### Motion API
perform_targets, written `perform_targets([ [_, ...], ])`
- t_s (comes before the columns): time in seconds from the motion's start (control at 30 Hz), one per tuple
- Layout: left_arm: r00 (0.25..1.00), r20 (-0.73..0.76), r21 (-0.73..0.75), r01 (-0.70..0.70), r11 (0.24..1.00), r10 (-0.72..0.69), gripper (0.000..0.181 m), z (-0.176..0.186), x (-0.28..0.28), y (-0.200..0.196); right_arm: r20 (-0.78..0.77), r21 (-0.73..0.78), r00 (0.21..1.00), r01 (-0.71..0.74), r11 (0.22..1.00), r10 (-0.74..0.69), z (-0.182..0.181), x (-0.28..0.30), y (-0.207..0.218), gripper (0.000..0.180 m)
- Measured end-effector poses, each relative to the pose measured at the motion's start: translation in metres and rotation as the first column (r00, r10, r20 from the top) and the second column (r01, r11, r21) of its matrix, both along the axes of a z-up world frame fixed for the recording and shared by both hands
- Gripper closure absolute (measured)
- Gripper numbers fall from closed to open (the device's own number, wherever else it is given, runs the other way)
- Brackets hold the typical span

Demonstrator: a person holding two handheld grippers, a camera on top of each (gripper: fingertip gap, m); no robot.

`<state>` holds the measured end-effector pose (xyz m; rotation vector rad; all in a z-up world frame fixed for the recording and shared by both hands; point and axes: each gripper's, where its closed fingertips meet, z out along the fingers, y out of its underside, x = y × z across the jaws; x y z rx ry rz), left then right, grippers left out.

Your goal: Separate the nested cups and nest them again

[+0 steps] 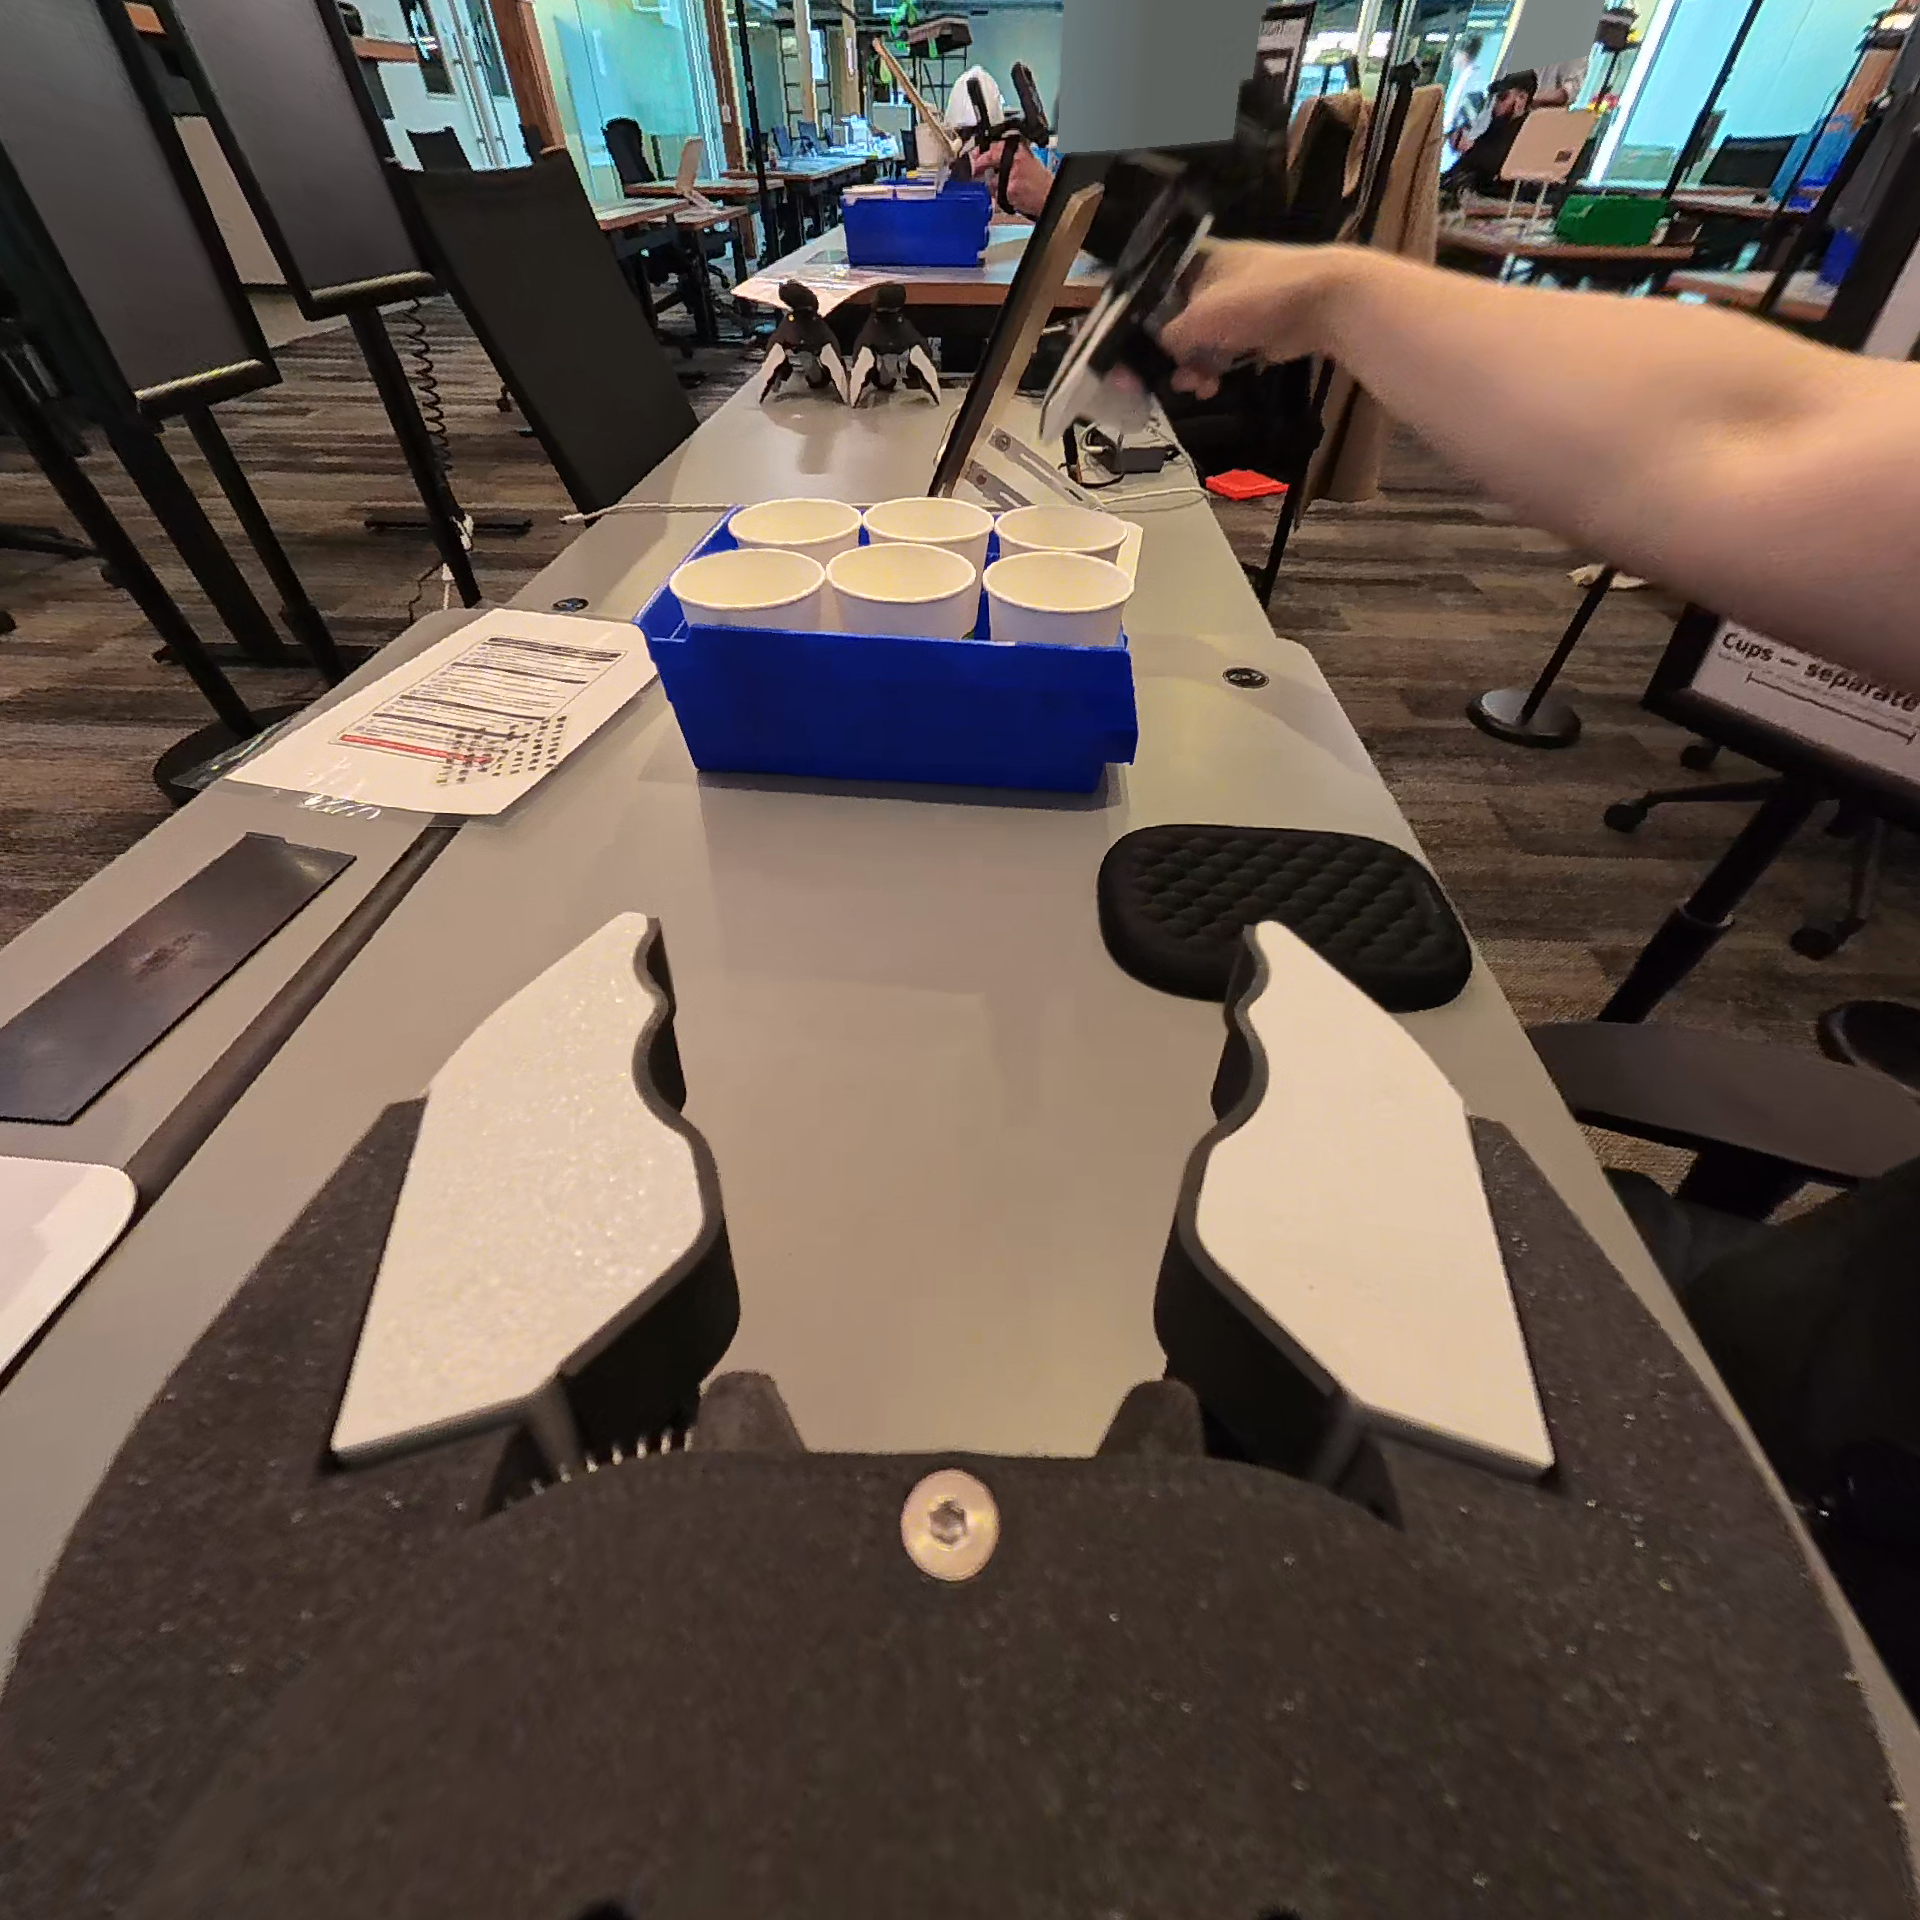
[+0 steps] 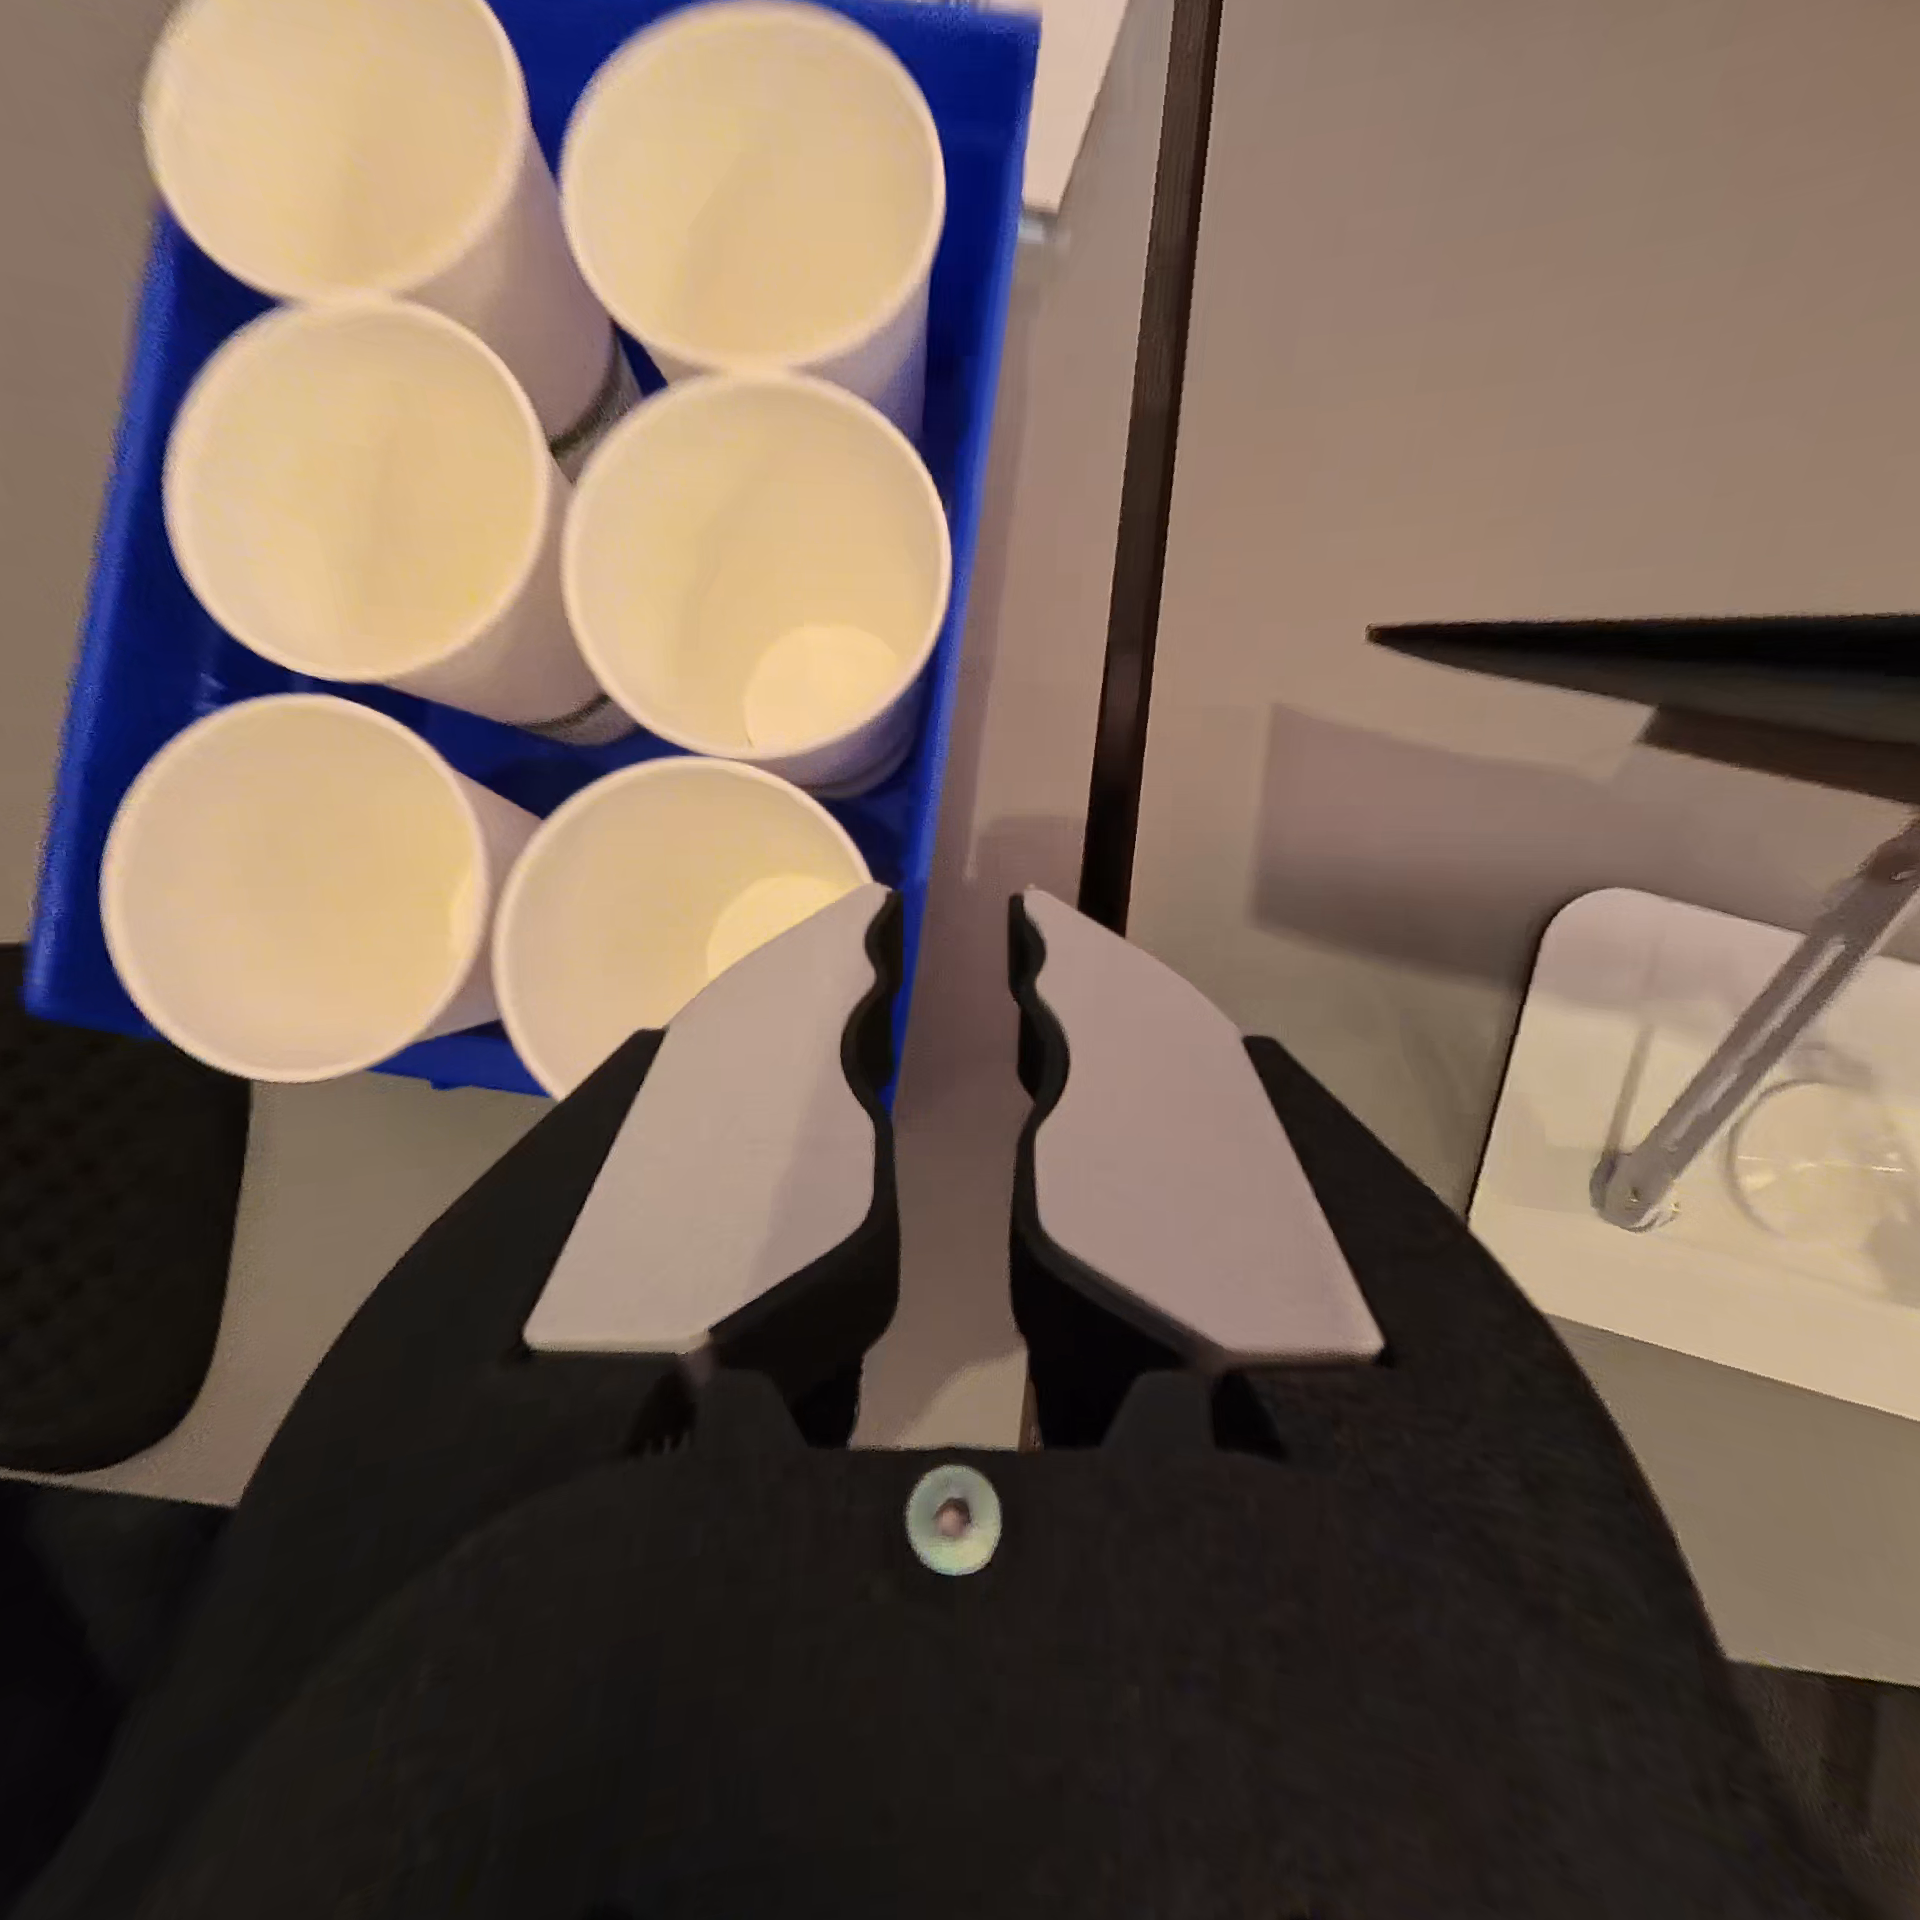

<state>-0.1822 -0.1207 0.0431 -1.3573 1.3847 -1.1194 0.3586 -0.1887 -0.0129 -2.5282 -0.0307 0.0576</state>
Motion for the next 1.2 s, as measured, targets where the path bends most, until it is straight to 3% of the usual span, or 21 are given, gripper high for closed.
perform_targets([
  [0.13,1.000,0.004,-0.008,-0.028,1.000,0.028,0.081,0.008,-0.003,0.000,-0.067,-0.089,0.995,-0.073,0.993,0.067,-0.028,-0.001,0.011,0.157],
  [0.57,0.993,-0.048,0.058,-0.108,0.992,0.110,0.081,0.016,-0.016,-0.022,-0.226,-0.238,0.964,-0.192,0.952,0.138,-0.056,-0.005,0.039,0.154],
  [1.03,0.977,-0.022,0.005,-0.213,0.977,0.213,0.084,0.015,-0.045,-0.036,-0.123,-0.394,0.984,-0.169,0.904,0.130,-0.090,-0.008,0.047,0.159],
  [1.2,0.933,-0.055,-0.012,-0.358,0.934,0.356,0.088,0.001,-0.073,-0.024,-0.133,-0.416,0.984,-0.167,0.894,0.122,-0.094,-0.015,0.045,0.172],
])
